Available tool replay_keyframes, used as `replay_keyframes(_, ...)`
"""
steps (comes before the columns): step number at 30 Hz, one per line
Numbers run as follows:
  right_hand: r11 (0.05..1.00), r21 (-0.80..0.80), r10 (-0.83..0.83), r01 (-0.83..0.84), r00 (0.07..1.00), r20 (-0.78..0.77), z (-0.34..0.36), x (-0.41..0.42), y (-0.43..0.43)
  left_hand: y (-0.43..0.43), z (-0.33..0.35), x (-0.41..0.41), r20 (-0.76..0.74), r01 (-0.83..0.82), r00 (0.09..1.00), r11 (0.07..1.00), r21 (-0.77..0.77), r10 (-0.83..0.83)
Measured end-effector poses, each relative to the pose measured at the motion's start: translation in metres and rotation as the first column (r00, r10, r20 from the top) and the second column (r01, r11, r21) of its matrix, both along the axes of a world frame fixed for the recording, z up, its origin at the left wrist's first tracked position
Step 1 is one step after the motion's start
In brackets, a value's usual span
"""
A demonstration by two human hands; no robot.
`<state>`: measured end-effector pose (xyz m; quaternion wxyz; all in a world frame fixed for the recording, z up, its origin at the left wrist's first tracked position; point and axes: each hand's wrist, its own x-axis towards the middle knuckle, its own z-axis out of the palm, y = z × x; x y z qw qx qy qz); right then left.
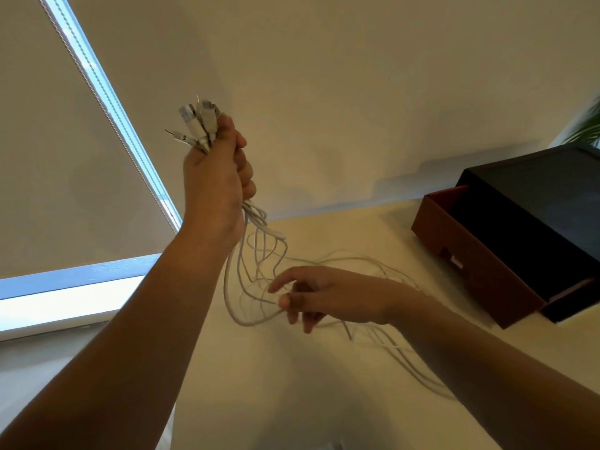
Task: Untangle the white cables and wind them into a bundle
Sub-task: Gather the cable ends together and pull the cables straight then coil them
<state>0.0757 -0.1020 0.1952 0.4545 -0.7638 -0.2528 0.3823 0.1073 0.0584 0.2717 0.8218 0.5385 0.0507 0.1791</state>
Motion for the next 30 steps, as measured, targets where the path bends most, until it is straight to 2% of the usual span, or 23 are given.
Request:
replay_keyframes(3,1.000,-0.005,0.017,-0.017,0.999,0.033,-0.005,0.001,0.010,-0.005,0.002,-0.002,0.004,0.020,1.000,1.000,-0.023,-0.020)
replay_keyframes(5,0.993,0.119,-0.016,0.018,1.000,-0.017,-0.004,0.000,0.015,-0.007,0.003,-0.003,0.001,0.038,0.999,0.999,-0.032,-0.038)
replay_keyframes(8,0.933,0.336,-0.098,0.127,0.990,-0.101,-0.002,-0.003,0.020,-0.008,0.002,-0.004,0.006,0.061,0.998,0.998,-0.030,-0.060)
replay_keyframes(10,0.908,0.387,-0.136,0.162,0.986,-0.093,-0.003,-0.001,0.019,-0.007,0.001,-0.004,0.009,0.071,0.997,0.997,-0.023,-0.070)
replay_keyframes(14,0.934,0.276,-0.236,0.229,0.972,-0.007,-0.003,0.008,0.011,-0.008,-0.002,-0.005,0.002,0.096,0.995,0.995,-0.003,-0.096)
replay_keyframes(18,0.971,0.134,-0.203,0.198,0.979,0.021,-0.007,0.015,0.001,-0.007,-0.001,-0.005,0.001,0.122,0.993,0.993,0.005,-0.122)
replay_keyframes(23,0.978,0.032,-0.205,0.205,0.979,-0.001,-0.014,0.021,-0.004,-0.012,-0.003,-0.007,-0.022,0.142,0.990,0.990,0.007,-0.141)
replay_keyframes(27,0.963,0.006,-0.271,0.271,0.962,0.028,-0.022,0.021,0.002,-0.014,-0.004,-0.009,-0.020,0.151,0.988,0.988,0.015,-0.150)
replay_keyframes(30,0.955,0.027,-0.295,0.295,0.955,-0.019,-0.027,0.019,-0.002,-0.010,-0.001,-0.008,-0.016,0.124,0.992,0.992,0.000,-0.124)
